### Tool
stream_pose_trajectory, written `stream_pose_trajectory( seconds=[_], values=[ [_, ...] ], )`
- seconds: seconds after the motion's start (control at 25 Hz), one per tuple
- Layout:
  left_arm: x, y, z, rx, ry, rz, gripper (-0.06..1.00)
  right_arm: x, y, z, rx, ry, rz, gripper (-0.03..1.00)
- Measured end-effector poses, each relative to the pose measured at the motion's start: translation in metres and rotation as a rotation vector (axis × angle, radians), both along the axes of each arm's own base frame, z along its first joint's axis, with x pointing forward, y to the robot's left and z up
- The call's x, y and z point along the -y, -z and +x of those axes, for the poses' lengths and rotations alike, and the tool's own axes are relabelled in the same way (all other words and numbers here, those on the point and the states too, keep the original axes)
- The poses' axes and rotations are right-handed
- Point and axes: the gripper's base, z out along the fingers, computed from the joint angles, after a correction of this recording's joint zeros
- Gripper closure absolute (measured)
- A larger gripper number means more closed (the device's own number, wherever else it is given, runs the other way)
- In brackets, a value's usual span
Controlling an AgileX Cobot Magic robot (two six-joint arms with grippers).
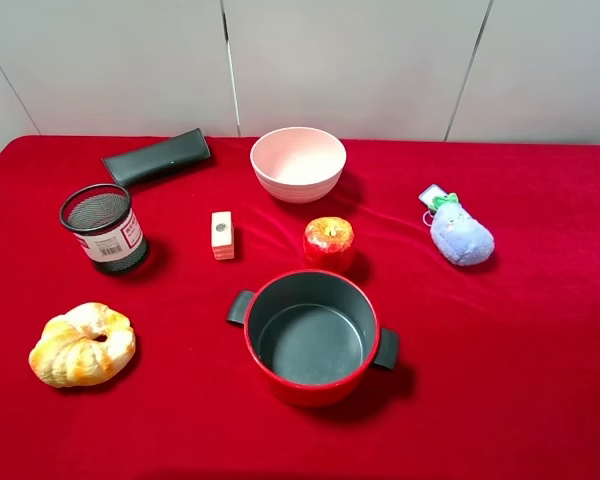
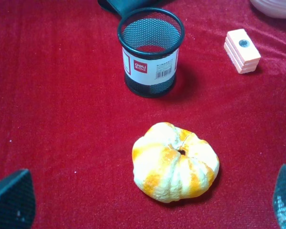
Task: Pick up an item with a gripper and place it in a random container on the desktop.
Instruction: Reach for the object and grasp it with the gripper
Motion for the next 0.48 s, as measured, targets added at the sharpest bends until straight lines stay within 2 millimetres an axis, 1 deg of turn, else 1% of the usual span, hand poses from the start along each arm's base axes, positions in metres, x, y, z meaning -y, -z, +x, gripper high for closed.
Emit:
stream_pose_trajectory(
  seconds=[0.48],
  values=[
    [0.0, 0.0, 0.0, 0.0, 0.0, 0.0, -0.05, 0.0, 0.0, 0.0, 0.0, 0.0, 0.0, 0.27]
  ],
)
